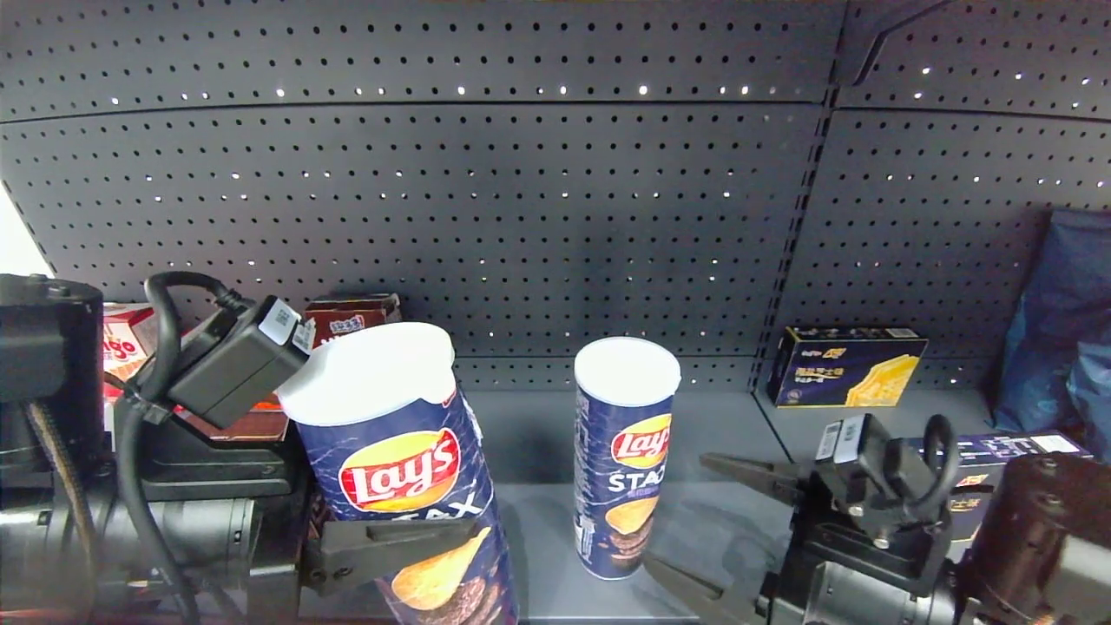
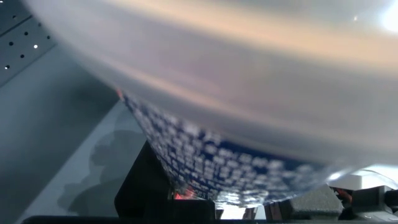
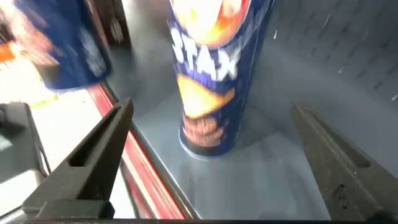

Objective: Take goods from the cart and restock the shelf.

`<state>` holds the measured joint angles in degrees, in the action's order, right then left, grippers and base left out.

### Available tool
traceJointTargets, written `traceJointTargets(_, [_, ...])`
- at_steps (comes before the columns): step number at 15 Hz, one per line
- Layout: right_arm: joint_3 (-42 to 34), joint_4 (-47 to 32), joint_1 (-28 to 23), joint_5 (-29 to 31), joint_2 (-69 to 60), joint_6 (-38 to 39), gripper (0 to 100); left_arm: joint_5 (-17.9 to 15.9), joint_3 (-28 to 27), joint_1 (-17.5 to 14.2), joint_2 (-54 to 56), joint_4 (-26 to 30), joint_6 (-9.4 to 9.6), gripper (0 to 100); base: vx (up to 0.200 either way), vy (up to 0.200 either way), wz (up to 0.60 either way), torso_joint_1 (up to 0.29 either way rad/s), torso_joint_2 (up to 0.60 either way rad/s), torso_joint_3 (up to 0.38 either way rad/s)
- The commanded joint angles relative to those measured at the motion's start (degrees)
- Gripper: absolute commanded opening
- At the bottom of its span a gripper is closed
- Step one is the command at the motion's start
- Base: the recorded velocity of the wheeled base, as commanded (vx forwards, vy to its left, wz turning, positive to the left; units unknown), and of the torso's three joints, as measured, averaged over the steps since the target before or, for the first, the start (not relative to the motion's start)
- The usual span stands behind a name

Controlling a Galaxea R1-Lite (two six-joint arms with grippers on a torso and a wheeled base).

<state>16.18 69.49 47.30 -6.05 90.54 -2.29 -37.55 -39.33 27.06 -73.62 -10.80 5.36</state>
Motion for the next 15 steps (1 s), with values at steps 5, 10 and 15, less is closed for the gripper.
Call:
traceJointTargets(5, [-1.15, -4.62, -10.39, 9.21, -18.03, -2.45, 100, 0.02, 0.04, -0.34, 0.05, -0.01, -0.09, 0, 0.0, 0.0, 0.0, 0.0, 0.0, 0.0])
traceJointTargets(10, [-11.26, -5.06, -29.02, 7.28, -31.21, -6.85, 100, 0.19, 0.39, -0.52, 0.14, -0.01, -0.09, 0, 0.0, 0.0, 0.0, 0.0, 0.0, 0.0])
traceJointTargets(15, [-16.18, -20.79, -40.27, 8.07, -52.22, -5.35, 100, 0.19, -0.14, -1.14, 0.14, -0.19, 0.0, 0, 0.0, 0.0, 0.0, 0.0, 0.0, 0.0])
